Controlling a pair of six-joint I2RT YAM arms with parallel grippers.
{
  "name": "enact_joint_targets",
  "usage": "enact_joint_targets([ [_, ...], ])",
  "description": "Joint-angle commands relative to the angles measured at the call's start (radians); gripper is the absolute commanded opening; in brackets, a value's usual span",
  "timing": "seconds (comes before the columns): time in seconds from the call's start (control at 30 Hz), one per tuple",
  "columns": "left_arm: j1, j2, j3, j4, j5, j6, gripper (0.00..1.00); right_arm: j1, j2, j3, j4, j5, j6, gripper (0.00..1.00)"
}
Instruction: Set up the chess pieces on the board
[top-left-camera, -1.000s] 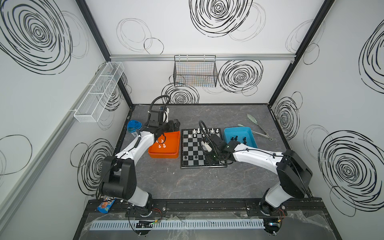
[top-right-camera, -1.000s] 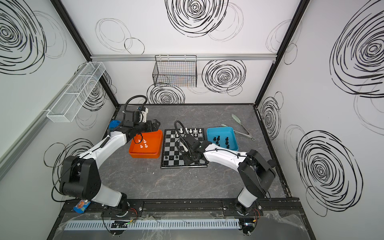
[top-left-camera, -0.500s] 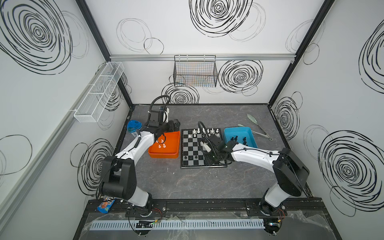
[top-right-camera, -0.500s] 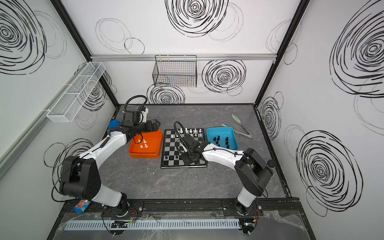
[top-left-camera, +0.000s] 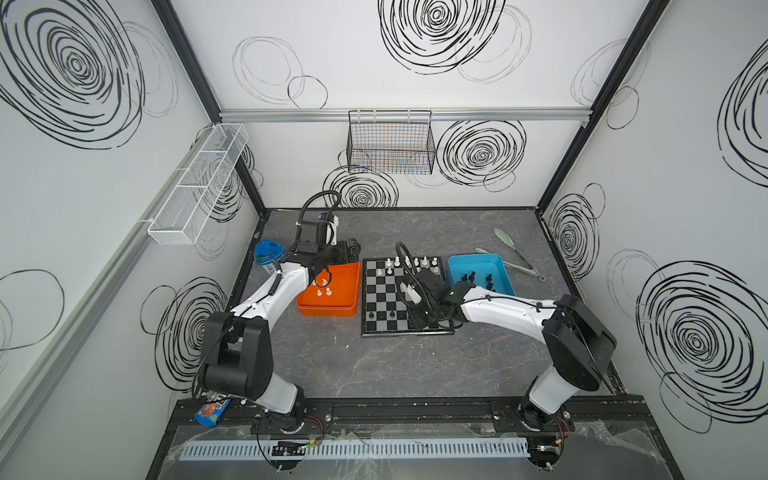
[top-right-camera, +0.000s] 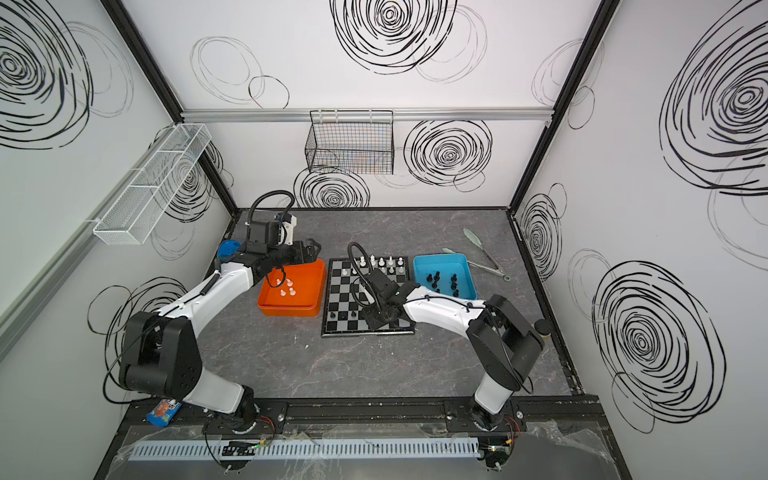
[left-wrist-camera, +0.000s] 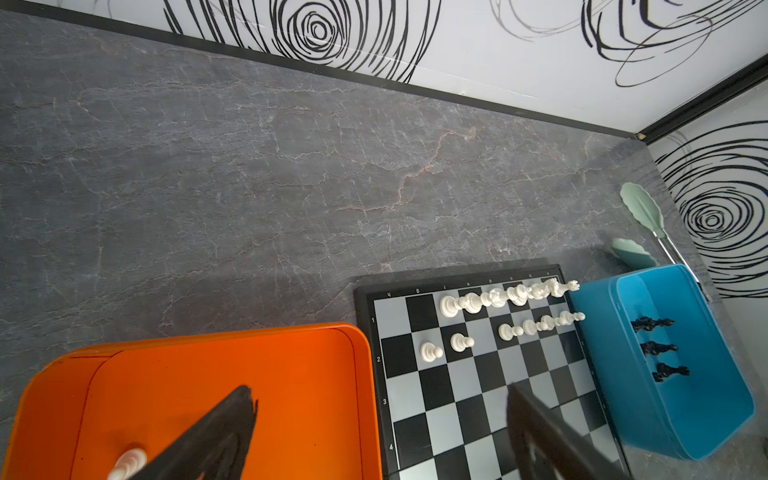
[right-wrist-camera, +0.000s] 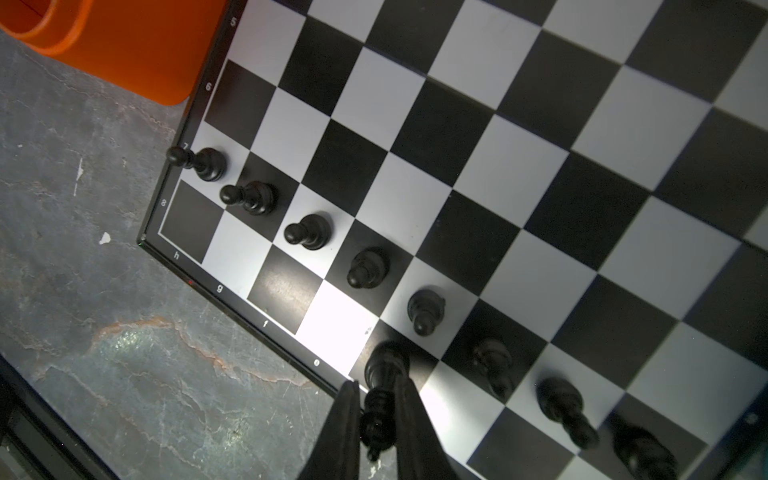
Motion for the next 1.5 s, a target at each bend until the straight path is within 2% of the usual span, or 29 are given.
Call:
enact_joint_targets([
  [0.0, 0.004, 0.012, 0.026, 0.035, 0.011, -0.008, 0.97, -0.004, 0.012, 0.023, -0.001, 0.016, 0.003, 0.19],
  [0.4, 0.005, 0.01, 0.026, 0.033, 0.01, -0.007, 0.97, -0.004, -0.005, 0.025, -0.025, 0.031, -0.001, 0.25],
  [0.73, 0.005, 0.009, 0.027, 0.03, 0.008, -0.008, 0.97, -0.003, -0.051, 0.052, -0.059, 0.041, 0.015, 0.38],
  [0.77, 0.005, 0.009, 0.027, 0.029, 0.008, -0.009, 0.97, -0.005, -0.056, 0.052, -0.06, 0.042, 0.015, 0.4],
  [0.83, 0.005, 0.006, 0.027, 0.027, 0.005, -0.009, 0.97, -0.007, -0.071, 0.051, -0.056, 0.039, 0.019, 0.52],
  [1.0, 0.005, 0.003, 0.029, 0.02, -0.005, -0.01, 0.97, -0.032, -0.113, 0.049, -0.037, 0.004, 0.029, 0.63],
  [1.2, 0.005, -0.028, 0.012, 0.04, -0.034, -0.019, 0.97, -0.158, -0.175, 0.054, 0.004, -0.067, 0.008, 0.77],
  [1.23, 0.005, -0.036, 0.004, 0.047, -0.042, -0.02, 0.97, -0.186, -0.184, 0.05, 0.02, -0.085, 0.006, 0.84],
  [1.27, 0.005, -0.039, 0.003, 0.046, -0.051, -0.018, 0.97, -0.205, -0.188, 0.047, 0.035, -0.099, 0.0, 0.98],
  [1.47, 0.012, -0.039, 0.009, -0.059, -0.138, -0.078, 0.97, -0.289, -0.175, 0.082, 0.093, -0.135, -0.052, 1.0],
])
